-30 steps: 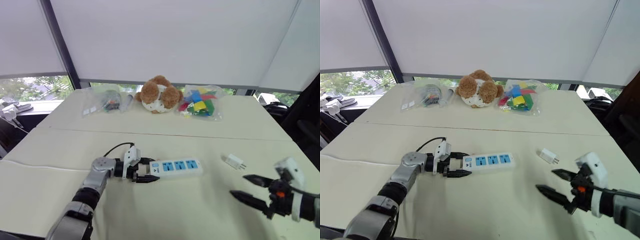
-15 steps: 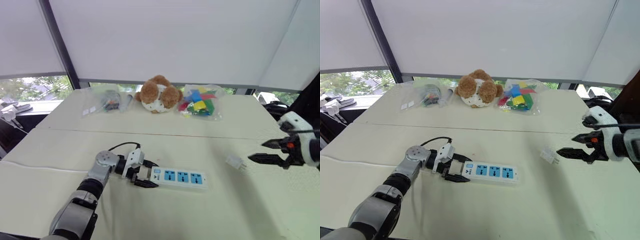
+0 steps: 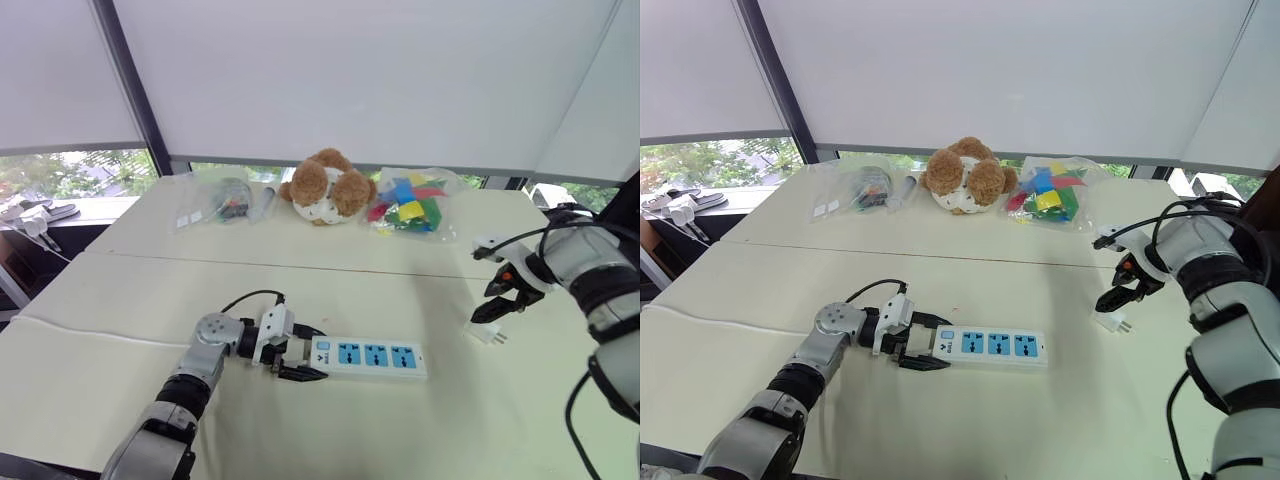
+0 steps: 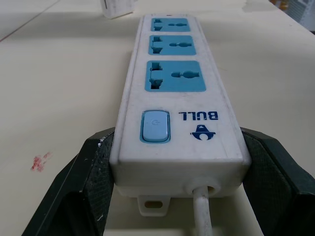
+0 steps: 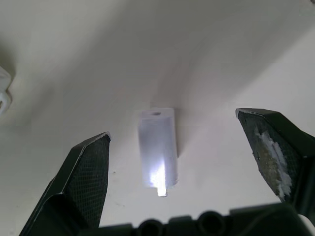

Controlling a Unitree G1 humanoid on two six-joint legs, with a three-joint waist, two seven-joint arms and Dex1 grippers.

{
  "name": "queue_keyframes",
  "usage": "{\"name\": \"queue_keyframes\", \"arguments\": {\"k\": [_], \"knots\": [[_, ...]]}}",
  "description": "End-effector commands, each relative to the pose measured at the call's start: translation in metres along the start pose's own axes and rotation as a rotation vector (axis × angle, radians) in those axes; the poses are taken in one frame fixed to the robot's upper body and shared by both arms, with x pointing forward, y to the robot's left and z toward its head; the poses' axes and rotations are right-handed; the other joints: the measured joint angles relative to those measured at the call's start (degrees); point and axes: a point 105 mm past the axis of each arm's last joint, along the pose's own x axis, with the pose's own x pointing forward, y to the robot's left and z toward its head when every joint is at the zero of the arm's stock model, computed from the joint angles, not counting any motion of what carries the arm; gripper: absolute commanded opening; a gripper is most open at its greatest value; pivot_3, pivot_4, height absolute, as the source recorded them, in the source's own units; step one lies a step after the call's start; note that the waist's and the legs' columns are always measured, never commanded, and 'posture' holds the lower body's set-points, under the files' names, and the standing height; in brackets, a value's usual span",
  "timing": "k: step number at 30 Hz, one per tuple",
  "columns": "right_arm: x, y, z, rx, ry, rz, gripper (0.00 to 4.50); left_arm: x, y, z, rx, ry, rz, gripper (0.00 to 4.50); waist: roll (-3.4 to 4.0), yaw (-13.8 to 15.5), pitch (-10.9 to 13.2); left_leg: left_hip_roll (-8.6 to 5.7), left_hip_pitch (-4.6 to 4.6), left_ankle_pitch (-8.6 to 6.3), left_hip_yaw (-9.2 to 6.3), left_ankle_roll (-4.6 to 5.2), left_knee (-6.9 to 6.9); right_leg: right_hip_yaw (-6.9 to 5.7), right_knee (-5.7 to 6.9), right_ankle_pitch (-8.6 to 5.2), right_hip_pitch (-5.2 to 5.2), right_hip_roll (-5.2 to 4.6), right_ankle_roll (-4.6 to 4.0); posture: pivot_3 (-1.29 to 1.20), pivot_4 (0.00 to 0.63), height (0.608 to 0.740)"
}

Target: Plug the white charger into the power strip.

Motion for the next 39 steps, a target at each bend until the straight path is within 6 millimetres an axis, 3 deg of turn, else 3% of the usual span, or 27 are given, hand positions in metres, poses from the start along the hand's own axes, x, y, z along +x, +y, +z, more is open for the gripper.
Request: {"name": "queue_keyframes", "arguments": {"k": [1,21,34,37,39], "knots": [[-0.003,-0.004,-0.001,-0.001,0.051,-0.009,4.5,0.021,-0.023,-0.018,-0.064,0.035,-0.075,3.0,0.02,0.0,0.0,-0.01,0.0,0.0,0.0,0.0,0.01,0.0,0.0,0.0,0.02,0.0,0.0,0.0,0.15,0.739],[0.028,0.009,0.004,0.032,0.085,0.066,4.5,0.032,-0.026,-0.021,-0.081,0.013,-0.03,3.0,0.55,0.1,-0.3,-0.26,0.11,0.09,-0.16,-0.15,0.08,0.02,0.06,0.01,0.28,-0.11,0.01,0.0,0.15,0.739],[0.041,0.006,-0.01,0.054,0.111,0.026,4.5,0.032,-0.025,-0.024,-0.075,0.018,-0.011,3.0,0.56,0.0,-0.3,-0.36,0.46,0.1,-0.18,-0.14,0.08,0.02,0.01,0.0,0.68,-0.22,0.01,0.0,0.15,0.739],[0.044,0.006,-0.015,0.036,0.137,0.02,3.6,0.033,-0.025,-0.024,-0.076,0.017,-0.009,3.0,0.56,0.0,-0.3,-0.38,0.55,0.1,-0.22,-0.14,0.08,0.01,-0.02,0.0,0.8,-0.22,0.01,0.0,0.15,0.739],[0.047,0.007,-0.017,0.035,0.147,0.024,2.59,0.033,-0.025,-0.024,-0.076,0.017,-0.005,3.0,0.56,0.0,-0.3,-0.4,0.56,0.1,-0.26,-0.14,0.08,0.02,-0.02,0.0,0.85,-0.22,0.01,0.0,0.15,0.739]]}}
